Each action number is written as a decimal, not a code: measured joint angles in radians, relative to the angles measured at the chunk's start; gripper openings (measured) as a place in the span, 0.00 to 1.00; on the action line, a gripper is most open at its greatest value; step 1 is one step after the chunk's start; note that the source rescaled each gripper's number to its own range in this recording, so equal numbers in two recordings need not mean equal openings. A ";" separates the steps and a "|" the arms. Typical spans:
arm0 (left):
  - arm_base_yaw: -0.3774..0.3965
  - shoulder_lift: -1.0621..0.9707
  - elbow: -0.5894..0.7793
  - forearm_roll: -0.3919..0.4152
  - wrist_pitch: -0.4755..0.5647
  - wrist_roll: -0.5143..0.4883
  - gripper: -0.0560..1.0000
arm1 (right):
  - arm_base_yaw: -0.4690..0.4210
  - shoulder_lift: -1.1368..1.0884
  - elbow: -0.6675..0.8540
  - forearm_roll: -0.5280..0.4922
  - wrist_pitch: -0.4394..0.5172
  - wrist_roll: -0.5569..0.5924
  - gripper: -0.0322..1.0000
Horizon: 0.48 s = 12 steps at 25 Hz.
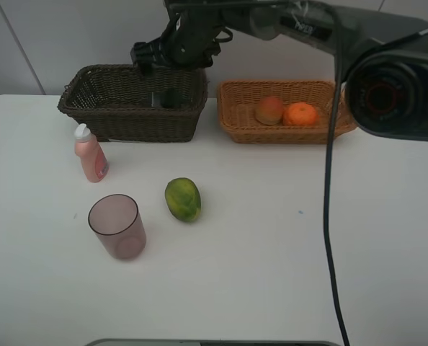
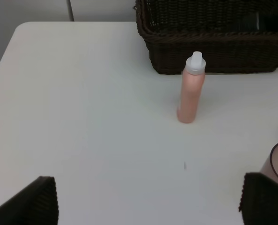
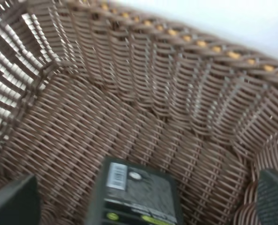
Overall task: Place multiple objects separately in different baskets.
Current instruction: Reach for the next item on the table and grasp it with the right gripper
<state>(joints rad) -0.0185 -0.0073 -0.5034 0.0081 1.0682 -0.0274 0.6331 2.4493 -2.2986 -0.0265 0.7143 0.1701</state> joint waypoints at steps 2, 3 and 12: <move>0.000 0.000 0.000 0.000 0.000 0.000 1.00 | 0.000 -0.028 0.000 0.000 0.016 0.000 0.95; 0.000 0.000 0.000 0.000 0.000 0.000 1.00 | 0.000 -0.042 0.000 0.000 0.028 0.000 0.95; 0.000 0.000 0.000 0.000 0.000 0.000 1.00 | 0.007 -0.144 -0.004 -0.086 0.338 -0.001 0.95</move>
<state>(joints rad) -0.0185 -0.0073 -0.5034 0.0081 1.0682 -0.0274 0.6404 2.3053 -2.3026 -0.1123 1.0524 0.1691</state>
